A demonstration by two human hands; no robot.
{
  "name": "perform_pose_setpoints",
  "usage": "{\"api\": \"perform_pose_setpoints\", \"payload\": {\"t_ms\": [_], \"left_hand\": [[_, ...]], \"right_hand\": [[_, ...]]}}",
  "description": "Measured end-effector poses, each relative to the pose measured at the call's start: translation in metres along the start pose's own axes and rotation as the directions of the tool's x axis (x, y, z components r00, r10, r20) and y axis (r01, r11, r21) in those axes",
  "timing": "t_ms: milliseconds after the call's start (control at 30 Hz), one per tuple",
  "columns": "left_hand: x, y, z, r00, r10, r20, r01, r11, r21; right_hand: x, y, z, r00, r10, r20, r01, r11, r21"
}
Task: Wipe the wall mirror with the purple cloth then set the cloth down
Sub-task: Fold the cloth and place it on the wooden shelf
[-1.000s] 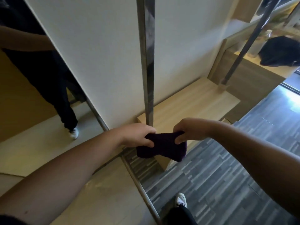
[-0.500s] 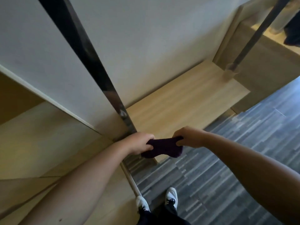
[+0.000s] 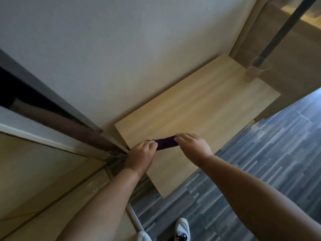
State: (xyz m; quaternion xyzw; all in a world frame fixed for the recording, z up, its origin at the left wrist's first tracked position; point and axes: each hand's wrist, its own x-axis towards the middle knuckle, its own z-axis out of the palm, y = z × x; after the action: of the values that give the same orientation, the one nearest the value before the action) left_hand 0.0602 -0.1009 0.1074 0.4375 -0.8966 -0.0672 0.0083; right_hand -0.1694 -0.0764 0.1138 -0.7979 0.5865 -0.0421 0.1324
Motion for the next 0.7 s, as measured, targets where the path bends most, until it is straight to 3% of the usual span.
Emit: {"api": "perform_pose_setpoints", "payload": {"t_ms": [100,233,333,433,500,600,633,700], "left_hand": [[-0.003,0.002,0.026,0.999,-0.014,-0.031,0.014,1.000,-0.008],[-0.039,0.021,0.063,0.957,-0.030,0.289,0.004,0.996,0.090],[-0.069,0.029,0.085,0.941,-0.043,0.336,0.031,0.999,0.040],[-0.070,0.033,0.078,0.931,-0.099,0.352,0.110,0.994,-0.011],[-0.059,0.033,0.062,0.932,-0.110,0.344,0.127,0.992,-0.026],[-0.037,0.027,0.041,0.963,-0.181,0.198,0.195,0.979,-0.051],[-0.029,0.023,0.034,0.971,-0.187,0.149,0.199,0.978,-0.070],[-0.014,0.015,0.024,0.984,-0.178,0.000,0.176,0.975,-0.134]], "right_hand": [[-0.009,0.002,0.028,0.998,-0.061,-0.012,0.061,0.998,-0.023],[-0.048,-0.010,0.065,0.947,-0.063,0.314,0.086,0.995,-0.060],[-0.081,-0.011,0.097,0.952,-0.018,0.305,0.046,0.995,-0.086],[-0.074,-0.018,0.090,0.961,0.022,0.275,-0.029,0.999,0.024],[-0.056,-0.015,0.069,0.946,0.078,0.314,-0.102,0.993,0.061],[-0.032,-0.004,0.042,0.948,0.105,0.300,-0.151,0.979,0.135],[-0.026,-0.001,0.036,0.957,0.103,0.270,-0.149,0.977,0.152],[-0.017,0.004,0.032,0.994,0.081,0.073,-0.092,0.983,0.156]]}}
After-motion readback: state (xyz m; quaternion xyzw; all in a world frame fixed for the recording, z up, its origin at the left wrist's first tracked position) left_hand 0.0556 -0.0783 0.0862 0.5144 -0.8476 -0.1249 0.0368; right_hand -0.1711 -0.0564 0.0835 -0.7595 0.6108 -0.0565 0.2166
